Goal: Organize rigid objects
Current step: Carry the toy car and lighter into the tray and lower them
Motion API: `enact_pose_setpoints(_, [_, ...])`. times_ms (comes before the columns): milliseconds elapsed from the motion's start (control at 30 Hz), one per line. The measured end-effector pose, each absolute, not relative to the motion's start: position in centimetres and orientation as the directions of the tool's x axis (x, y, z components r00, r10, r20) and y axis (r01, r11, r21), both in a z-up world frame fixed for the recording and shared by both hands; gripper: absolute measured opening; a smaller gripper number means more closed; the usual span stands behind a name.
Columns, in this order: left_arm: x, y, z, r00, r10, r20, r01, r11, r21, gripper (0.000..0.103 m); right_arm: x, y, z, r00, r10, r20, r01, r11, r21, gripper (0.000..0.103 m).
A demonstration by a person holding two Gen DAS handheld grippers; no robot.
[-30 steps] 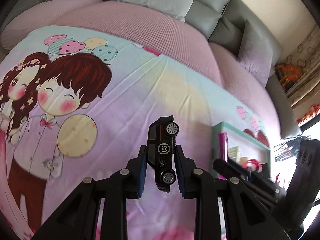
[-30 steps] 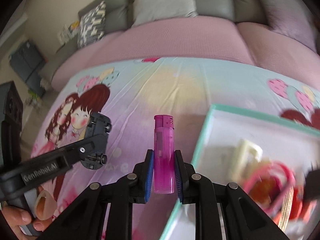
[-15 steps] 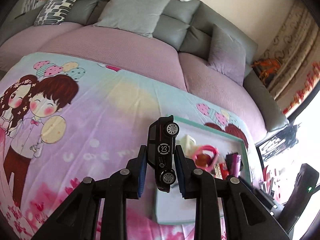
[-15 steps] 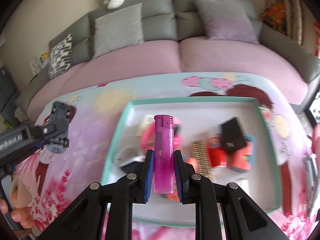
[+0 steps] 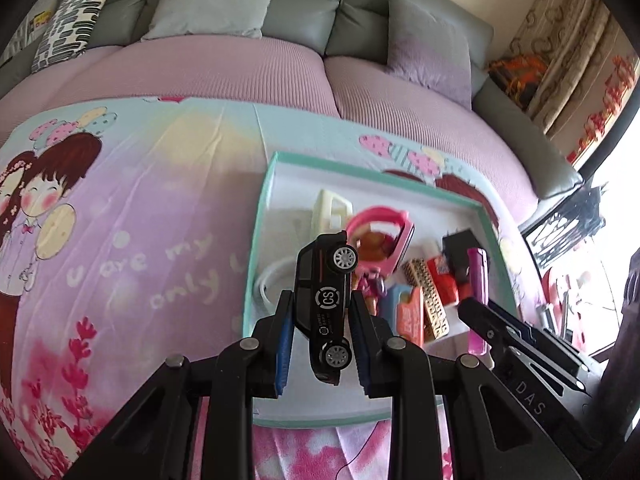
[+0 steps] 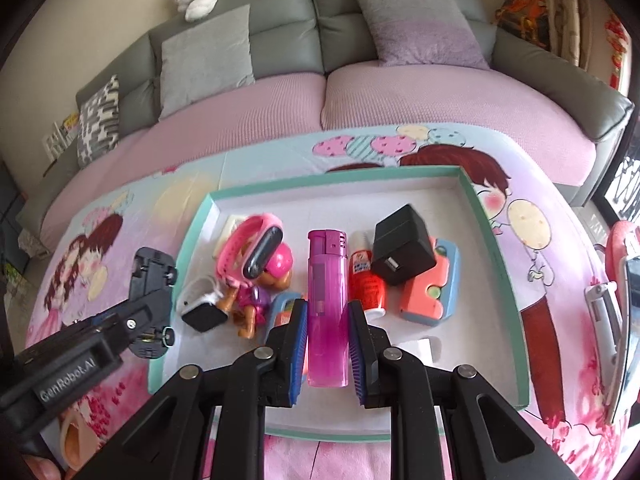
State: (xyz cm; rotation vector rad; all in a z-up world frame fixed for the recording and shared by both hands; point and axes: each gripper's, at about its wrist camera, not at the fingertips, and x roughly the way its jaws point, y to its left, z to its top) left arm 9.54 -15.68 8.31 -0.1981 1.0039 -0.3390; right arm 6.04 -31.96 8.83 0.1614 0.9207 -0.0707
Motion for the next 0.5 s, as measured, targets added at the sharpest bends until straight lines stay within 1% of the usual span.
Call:
enact_pose_setpoints(167, [9.7,-16.3,6.8,0.454,-0.362,-0.814,0.193,0.932,-0.307,0.028,6.4,-31.4,7.7,0.578,0.009,-0.816,0.119,0.988,0.094,0.021])
enact_pose_setpoints(500, [9.7,-16.7,5.8,0.427,-0.358,-0.831,0.196,0.933,-0.301,0.028,6.7,-31.5,7.0,0.550,-0.004,-0.835,0.126,0.989,0.078,0.021])
